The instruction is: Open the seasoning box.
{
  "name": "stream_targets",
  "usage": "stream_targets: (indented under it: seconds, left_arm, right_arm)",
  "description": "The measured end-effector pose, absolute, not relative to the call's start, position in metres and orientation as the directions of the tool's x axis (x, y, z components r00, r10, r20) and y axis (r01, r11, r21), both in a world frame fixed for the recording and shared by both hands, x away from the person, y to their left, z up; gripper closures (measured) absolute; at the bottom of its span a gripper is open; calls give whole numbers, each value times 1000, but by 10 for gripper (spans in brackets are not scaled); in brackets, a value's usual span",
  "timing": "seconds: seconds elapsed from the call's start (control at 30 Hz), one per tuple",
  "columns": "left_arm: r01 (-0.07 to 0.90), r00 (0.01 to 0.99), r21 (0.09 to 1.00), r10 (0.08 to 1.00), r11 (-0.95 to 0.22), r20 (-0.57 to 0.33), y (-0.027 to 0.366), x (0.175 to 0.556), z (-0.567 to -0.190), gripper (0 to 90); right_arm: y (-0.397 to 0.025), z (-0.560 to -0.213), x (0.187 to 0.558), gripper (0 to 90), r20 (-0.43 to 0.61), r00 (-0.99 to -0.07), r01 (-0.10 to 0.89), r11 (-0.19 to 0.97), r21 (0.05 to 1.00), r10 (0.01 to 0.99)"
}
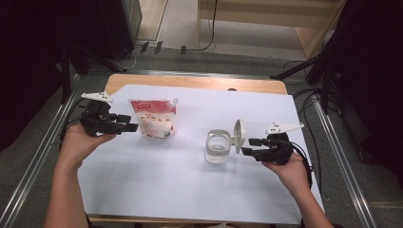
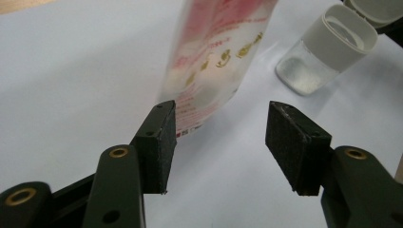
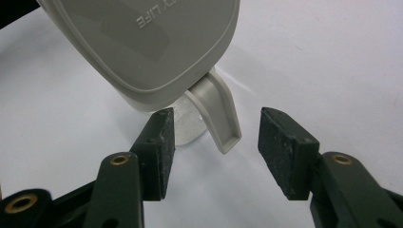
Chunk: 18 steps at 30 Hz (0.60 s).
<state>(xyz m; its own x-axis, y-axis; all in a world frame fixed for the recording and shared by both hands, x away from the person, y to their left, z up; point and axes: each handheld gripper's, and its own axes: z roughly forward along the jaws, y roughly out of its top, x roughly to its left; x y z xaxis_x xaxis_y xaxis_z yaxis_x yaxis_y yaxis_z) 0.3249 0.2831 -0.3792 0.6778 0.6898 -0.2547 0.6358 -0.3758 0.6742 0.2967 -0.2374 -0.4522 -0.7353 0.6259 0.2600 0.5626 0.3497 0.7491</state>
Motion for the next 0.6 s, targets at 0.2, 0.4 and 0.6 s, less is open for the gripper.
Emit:
stream_targets:
  seconds: [0.2,0.4,0.6]
  left_arm:
    - [627,682,681,689,-378,-245,277,332,-379,432]
    - [626,683,682,688,-378,-245,273,343,-379,422]
    - [614,698,684,674,-393,-240,263,355,-381,431]
  right_arm:
    - [-239,-453,296,465,259,-732,565,348,748,631]
    - [-242,-455,293,466,256,-726,567,344,748,639]
    - [-245,-457,290,468,260,-715,576,337,744,649]
